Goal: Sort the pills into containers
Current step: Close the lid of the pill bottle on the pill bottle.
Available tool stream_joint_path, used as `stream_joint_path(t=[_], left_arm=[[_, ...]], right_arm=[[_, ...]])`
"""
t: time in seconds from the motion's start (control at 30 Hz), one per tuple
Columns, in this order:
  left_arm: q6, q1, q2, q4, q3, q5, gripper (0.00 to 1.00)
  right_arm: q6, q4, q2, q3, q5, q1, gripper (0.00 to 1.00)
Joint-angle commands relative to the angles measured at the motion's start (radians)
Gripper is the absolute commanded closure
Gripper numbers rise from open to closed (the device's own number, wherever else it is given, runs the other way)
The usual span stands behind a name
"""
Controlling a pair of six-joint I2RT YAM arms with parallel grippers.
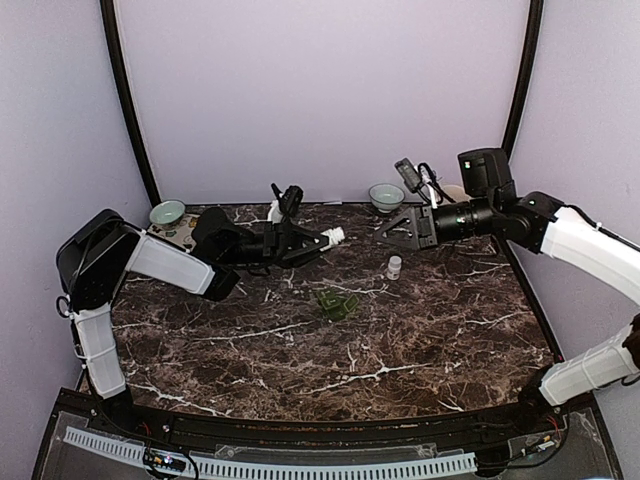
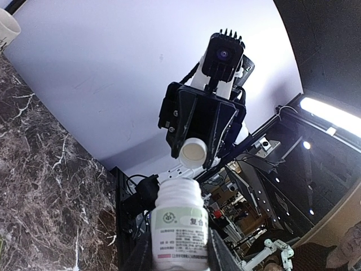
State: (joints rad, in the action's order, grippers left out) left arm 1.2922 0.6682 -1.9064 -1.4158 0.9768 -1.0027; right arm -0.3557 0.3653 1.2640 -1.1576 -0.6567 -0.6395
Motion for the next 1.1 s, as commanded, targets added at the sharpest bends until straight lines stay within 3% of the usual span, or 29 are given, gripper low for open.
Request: stream_joint_path(t=[0.0,1.07], left_arm=[[0.088,0.000,-0.035,-0.120,0.053,-0.054,1.00],[0.257,-0.001,-0.139,-0.244,0.200,-0.127,1.00]], right_arm=[[0.017,0.011,0.021,-0.057,-0.018,-0.018,1.00],[-0.062,-0.090,0.152,-0.144,-0.086,-0.028,1.00]])
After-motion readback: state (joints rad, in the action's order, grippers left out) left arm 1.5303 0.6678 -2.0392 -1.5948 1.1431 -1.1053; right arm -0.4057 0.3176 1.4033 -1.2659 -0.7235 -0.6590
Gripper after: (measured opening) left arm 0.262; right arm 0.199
